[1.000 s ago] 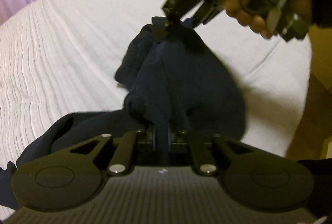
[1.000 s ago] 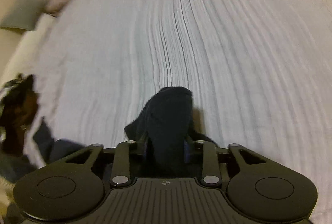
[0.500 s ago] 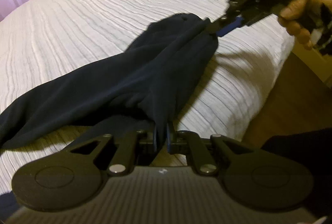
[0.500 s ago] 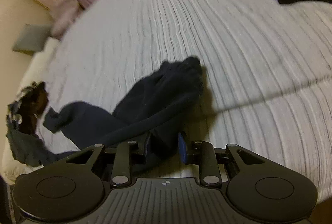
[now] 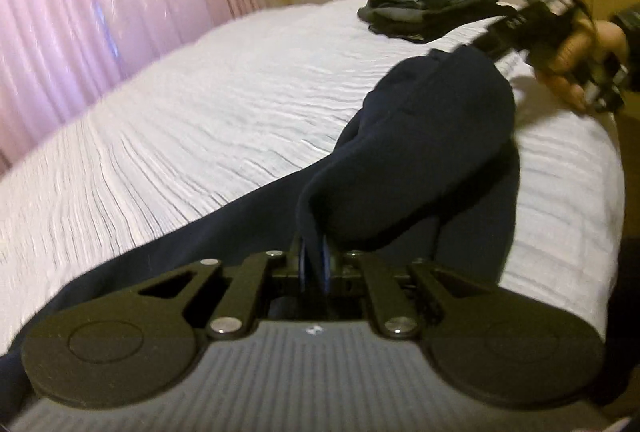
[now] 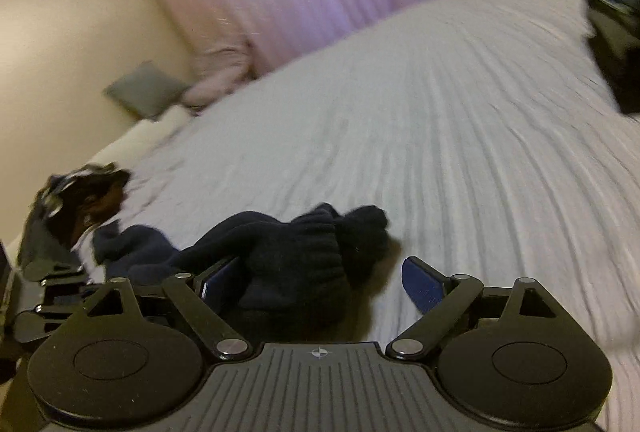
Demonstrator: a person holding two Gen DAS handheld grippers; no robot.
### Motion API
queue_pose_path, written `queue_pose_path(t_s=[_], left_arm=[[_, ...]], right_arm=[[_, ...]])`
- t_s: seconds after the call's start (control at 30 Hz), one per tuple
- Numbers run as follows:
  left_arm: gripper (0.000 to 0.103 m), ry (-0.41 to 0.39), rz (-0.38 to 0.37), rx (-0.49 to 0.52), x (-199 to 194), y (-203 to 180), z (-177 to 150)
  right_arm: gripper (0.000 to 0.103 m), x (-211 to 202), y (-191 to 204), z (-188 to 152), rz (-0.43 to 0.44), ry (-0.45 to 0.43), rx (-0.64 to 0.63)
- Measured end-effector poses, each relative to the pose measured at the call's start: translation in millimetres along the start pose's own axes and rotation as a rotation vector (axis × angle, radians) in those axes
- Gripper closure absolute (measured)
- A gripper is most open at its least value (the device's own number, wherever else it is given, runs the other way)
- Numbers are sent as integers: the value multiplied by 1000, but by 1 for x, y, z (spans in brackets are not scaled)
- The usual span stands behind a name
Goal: Fold clothes
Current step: 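Lift the navy trousers from the heap with both tools and carry them onto the bed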
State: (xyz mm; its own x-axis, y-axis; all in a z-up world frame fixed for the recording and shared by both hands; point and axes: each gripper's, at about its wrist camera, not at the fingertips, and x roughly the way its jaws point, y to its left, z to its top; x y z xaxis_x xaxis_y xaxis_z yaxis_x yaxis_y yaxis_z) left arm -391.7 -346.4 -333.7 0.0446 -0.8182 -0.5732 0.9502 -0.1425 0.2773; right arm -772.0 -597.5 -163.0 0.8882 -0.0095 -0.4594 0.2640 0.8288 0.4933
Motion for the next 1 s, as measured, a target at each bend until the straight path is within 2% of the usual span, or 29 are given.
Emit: queue_pose_path(t_s=[0.13, 0.17, 0.2, 0.3, 0.4, 0.6, 0.73, 0.8, 0.83, 0.93, 1.0], left_arm=[[96, -38, 37, 19, -7, -15, -10], [96, -43, 45, 17, -7, -18, -11], [96, -48, 53, 17, -9, -22, -13], [98, -60, 73, 17, -19, -34, -14], [99, -75, 86, 20, -31, -47, -10], [99, -125, 69, 95, -60, -91, 22], [98, -125, 8, 104, -60, -122, 44], [97, -93, -28, 106, -55, -136, 53], [95, -77, -30, 120, -53, -143, 56], [92, -38, -32, 145, -53, -148, 61], [90, -19, -43, 145, -58, -146, 64]], right_arm=[[14, 17, -7, 4, 103, 36, 40], [22, 18, -7, 5, 117, 39, 48], [45, 10, -4, 6, 105, 25, 46], [64, -14, 4, 9, 69, -18, 42], [68, -38, 13, 11, 33, -61, 38], [72, -88, 31, 15, -44, -148, 31], [72, -148, 42, -10, -176, -227, 42], [70, -163, 39, -25, -265, -220, 56], [70, -165, 30, -34, -282, -182, 96], [63, -170, 14, -58, -274, -99, 178], [56, -183, 9, -67, -273, -95, 181]])
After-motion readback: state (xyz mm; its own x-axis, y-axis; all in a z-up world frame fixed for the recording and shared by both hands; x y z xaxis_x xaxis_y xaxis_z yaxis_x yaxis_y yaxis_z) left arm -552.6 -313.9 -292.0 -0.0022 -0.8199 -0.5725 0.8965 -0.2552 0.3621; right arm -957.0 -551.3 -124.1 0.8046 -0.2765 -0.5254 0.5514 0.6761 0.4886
